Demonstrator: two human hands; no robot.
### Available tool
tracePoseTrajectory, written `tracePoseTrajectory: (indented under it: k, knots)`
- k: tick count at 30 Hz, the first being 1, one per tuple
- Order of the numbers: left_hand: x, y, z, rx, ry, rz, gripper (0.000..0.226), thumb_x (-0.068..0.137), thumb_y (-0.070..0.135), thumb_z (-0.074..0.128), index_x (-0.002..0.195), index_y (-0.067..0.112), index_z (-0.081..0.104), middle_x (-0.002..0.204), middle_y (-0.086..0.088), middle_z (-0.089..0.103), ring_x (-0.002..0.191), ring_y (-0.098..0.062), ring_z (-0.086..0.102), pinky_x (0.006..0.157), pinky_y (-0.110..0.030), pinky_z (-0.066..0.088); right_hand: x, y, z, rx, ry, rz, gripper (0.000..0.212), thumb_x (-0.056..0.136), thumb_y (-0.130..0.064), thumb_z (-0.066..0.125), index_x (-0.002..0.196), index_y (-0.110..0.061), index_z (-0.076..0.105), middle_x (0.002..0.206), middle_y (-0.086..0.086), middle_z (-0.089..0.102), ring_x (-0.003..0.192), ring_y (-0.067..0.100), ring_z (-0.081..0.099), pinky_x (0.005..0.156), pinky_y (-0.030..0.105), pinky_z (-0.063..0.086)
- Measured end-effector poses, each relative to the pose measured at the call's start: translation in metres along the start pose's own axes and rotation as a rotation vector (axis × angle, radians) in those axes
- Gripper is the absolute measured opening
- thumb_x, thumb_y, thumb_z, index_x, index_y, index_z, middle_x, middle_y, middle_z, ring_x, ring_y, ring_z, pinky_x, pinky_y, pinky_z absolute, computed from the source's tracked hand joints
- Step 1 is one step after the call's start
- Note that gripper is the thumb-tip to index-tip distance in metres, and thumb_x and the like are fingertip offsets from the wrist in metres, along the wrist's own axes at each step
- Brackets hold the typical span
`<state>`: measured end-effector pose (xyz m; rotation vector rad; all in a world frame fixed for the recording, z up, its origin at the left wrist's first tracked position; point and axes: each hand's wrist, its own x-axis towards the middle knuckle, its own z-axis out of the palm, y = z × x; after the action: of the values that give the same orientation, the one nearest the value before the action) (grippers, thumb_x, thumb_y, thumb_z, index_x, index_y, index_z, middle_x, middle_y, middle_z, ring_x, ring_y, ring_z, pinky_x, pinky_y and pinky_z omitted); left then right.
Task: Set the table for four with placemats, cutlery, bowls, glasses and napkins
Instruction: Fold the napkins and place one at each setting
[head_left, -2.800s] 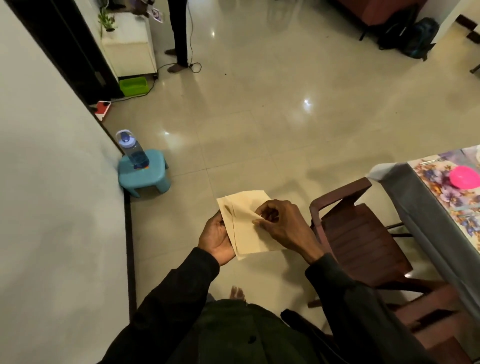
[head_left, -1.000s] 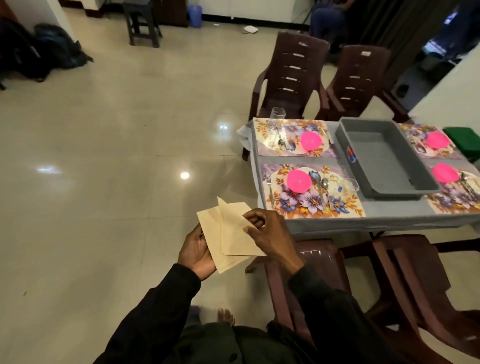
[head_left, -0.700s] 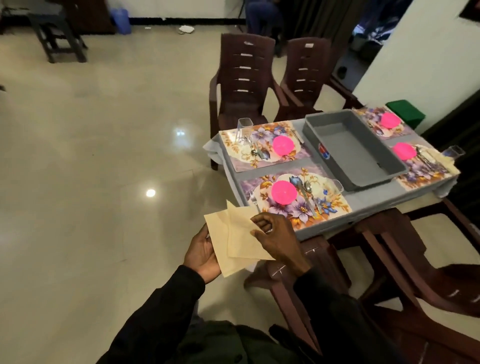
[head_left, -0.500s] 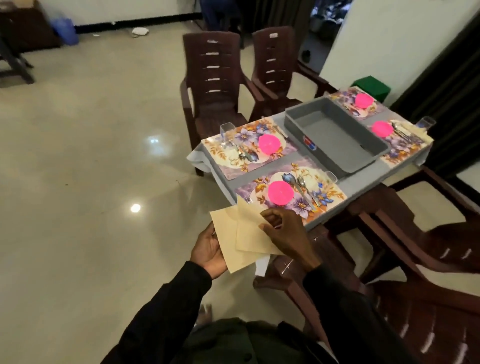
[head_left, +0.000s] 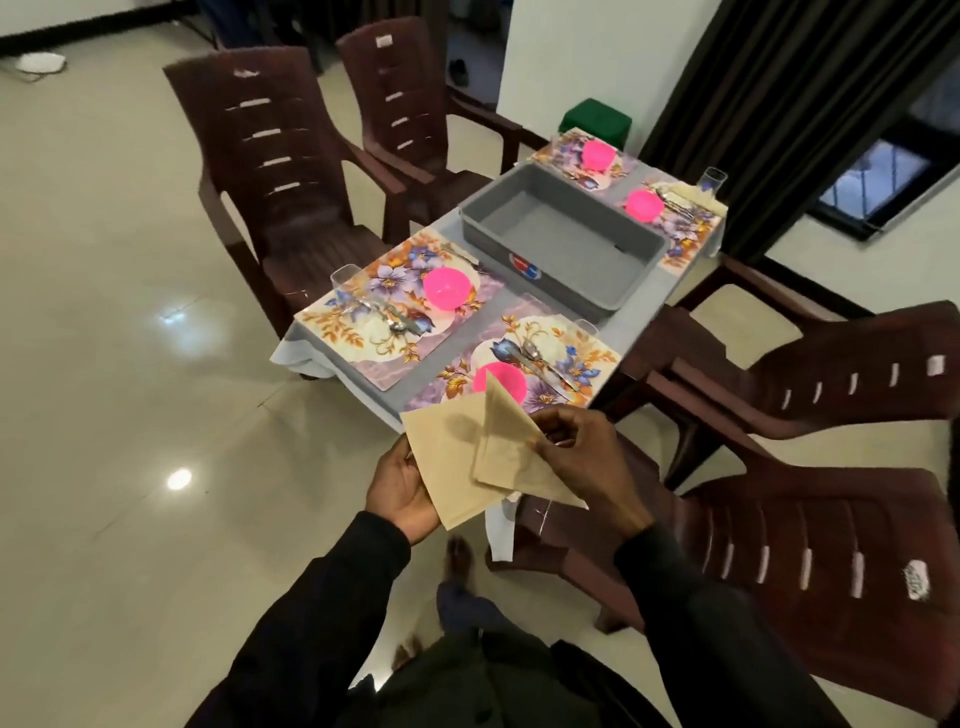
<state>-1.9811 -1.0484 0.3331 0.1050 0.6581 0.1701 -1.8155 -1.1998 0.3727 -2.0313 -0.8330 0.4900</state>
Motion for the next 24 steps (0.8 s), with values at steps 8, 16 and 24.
tracePoseTrajectory:
  k: [8, 16, 24]
  knots:
    - [0.068, 0.046, 0.03, 0.061, -0.002, -0.015, 0.044, 0.099, 0.039, 0.057, 0.137, 0.018, 0.062, 0.134, -0.014, 0.066, 0.111, -0.039, 0.069, 0.079, -0.055, 0.059, 0.075, 0.037, -0.034, 0.111, 0.145, 0.195, 0.019, 0.085, -0.007, 0.079, 0.101, -0.017, 0.078, 0.093, -0.005, 0.077, 0.084, 0.011, 0.073, 0.074, 0.032, 0.06]
    - [0.153, 0.088, 0.069, 0.113, 0.1, 0.003, 0.042, 0.1, 0.043, 0.055, 0.134, 0.02, 0.065, 0.13, -0.014, 0.068, 0.11, -0.037, 0.07, 0.095, -0.06, 0.051, 0.173, 0.083, -0.111, 0.099, 0.254, 0.284, 0.022, 0.088, -0.001, 0.074, 0.105, -0.015, 0.075, 0.094, -0.002, 0.075, 0.082, 0.008, 0.07, 0.069, 0.016, 0.055]
    - [0.203, 0.104, 0.105, 0.101, 0.137, 0.044, 0.048, 0.103, 0.044, 0.048, 0.089, 0.015, 0.084, 0.108, -0.012, 0.077, 0.09, -0.035, 0.076, 0.068, -0.054, 0.062, 0.265, 0.167, -0.142, -0.234, 0.324, 0.304, 0.016, 0.088, -0.003, 0.074, 0.102, -0.01, 0.075, 0.094, 0.002, 0.072, 0.078, 0.01, 0.064, 0.068, 0.017, 0.052]
